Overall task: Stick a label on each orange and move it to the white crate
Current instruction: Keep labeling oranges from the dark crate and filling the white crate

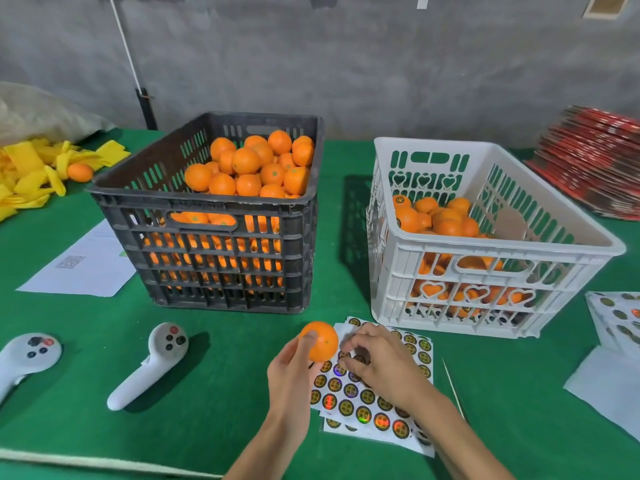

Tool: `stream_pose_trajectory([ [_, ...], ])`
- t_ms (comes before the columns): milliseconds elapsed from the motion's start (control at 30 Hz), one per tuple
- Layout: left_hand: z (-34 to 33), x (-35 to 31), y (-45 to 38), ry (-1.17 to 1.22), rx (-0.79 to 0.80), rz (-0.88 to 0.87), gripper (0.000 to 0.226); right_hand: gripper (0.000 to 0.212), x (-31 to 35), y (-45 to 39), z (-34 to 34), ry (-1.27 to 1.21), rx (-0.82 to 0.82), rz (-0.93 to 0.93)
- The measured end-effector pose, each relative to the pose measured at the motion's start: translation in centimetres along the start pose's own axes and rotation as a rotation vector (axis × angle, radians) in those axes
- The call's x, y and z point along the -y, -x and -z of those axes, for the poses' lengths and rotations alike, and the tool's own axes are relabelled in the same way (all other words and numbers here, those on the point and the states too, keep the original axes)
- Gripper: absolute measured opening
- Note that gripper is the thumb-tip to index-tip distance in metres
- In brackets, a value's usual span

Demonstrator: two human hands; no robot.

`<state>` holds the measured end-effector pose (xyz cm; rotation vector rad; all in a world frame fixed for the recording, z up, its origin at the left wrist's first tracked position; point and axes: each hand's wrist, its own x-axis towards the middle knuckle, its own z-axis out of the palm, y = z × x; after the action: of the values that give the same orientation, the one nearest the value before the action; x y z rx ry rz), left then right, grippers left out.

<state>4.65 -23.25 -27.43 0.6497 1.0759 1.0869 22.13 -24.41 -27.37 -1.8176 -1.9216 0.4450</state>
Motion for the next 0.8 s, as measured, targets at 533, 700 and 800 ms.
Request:
stream_pose_trajectory([
  [533, -1.3, 0.9, 0.2, 0.183, -0.112, -0.003, 0.026, 0.028, 0.6, 1.8, -1.2, 0.247, -0.264, 0.238],
  [700, -1.4, 1.1, 0.0, 0.127, -0.122, 0.003, 0.031, 0.019, 0.6, 1.5, -1.3, 0.185, -0.265, 0.212],
  [800, -1.5, 1.4, 0.1, 0.084, -0.125, -0.006, 0.028, 0.018, 0.5, 1.4, -1.4, -0.083, -0.208, 0.017],
])
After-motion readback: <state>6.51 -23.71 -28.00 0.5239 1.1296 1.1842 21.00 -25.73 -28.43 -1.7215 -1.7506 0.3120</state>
